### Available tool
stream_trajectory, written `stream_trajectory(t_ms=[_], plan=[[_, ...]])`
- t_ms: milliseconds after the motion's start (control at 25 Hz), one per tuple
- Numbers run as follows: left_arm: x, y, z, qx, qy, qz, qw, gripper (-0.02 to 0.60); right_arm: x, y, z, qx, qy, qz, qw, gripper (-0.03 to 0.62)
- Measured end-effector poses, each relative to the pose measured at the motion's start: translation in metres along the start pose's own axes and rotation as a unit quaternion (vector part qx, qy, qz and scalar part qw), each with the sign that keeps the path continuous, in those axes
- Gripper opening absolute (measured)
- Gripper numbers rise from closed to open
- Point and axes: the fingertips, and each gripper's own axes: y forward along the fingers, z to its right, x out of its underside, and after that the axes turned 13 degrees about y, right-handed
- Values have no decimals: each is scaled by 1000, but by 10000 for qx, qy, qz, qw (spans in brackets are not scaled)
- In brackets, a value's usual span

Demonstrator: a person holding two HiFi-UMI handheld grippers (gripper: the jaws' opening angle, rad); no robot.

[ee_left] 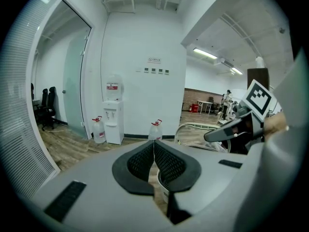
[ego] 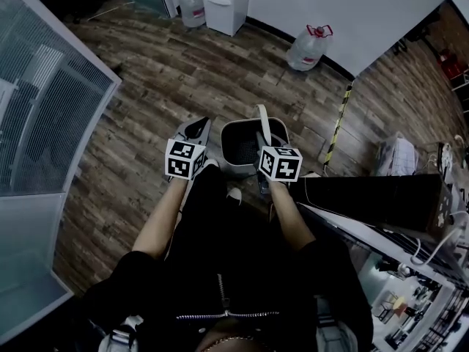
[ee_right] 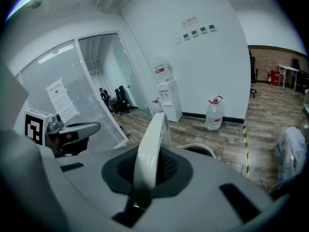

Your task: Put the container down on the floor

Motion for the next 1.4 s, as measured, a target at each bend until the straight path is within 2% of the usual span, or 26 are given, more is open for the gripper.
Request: stream_trajectory(t_ms=[360, 680, 1040, 1400], plan=[[4, 43, -35, 87, -93, 26, 9999, 15, -28, 45, 4, 133, 159, 9, 9998, 25], [-21, 106, -91, 316, -120, 132, 9993, 15, -77, 100, -2, 309, 242, 32, 9992, 25], [-43, 161, -137, 662, 66, 225, 9975, 15, -130, 149, 0, 607, 457, 237, 9968, 25], [-48, 194, -177, 901, 147, 249, 9955, 15, -162, 185, -4, 776, 629, 370, 9943, 25]])
